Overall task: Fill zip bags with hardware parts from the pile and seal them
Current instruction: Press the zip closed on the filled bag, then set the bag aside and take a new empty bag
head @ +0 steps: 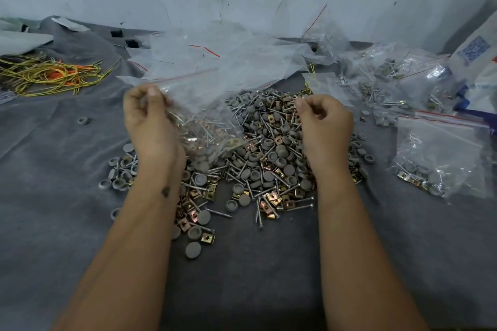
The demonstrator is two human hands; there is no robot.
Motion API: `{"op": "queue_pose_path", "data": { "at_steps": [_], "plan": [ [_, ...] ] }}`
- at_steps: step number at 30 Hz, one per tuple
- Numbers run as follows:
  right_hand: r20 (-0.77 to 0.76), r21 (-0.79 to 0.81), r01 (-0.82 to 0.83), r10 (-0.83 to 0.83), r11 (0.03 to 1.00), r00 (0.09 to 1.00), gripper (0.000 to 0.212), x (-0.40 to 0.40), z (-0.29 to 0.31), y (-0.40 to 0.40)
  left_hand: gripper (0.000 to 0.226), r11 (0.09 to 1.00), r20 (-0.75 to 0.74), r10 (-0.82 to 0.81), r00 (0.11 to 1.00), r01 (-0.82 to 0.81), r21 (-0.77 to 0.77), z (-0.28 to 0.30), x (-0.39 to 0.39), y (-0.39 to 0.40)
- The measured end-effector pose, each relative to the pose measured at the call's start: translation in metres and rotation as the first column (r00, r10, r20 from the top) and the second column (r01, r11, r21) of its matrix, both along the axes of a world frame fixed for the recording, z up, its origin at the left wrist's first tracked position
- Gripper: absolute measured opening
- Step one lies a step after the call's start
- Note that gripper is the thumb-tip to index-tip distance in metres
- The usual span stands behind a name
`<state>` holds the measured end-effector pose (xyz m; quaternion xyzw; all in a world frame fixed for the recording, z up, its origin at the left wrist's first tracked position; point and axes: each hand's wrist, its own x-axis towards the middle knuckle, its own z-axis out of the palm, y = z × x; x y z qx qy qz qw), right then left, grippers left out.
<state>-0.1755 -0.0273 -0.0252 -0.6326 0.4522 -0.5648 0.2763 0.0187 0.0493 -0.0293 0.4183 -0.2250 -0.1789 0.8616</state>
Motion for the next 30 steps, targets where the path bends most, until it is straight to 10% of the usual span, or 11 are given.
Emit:
{"op": "queue_pose_path", "data": {
  "at_steps": [15, 21, 25, 30],
  "plan": [
    [-0.136, 0.174, -0.470, 0.494, 0.865, 0.859, 0.070, 0.033, -0.010, 0.018, 0.016, 0.878, -0.032, -0.474, 0.880, 0.470, -0.094, 0.009, -0.010, 0.001],
    [0.003, 0.049, -0.468, 0.468, 0.882, 0.883, 0.012, 0.035, -0.004, 0.018, 0.014, 0.872, 0.032, -0.483, 0.875, 0.484, -0.071, 0.008, -0.013, -0.001],
    [0.044, 0.012, -0.472, 0.472, 0.881, 0.881, 0.013, 0.034, -0.003, 0.019, 0.017, 0.907, 0.039, -0.421, 0.906, 0.419, 0.052, 0.007, -0.013, 0.000],
    [0.090, 0.051, -0.434, 0.429, 0.899, 0.899, 0.010, 0.033, 0.005, 0.022, 0.072, 0.861, 0.076, -0.499, 0.863, 0.483, 0.159, 0.009, -0.020, 0.007]
  ]
}}
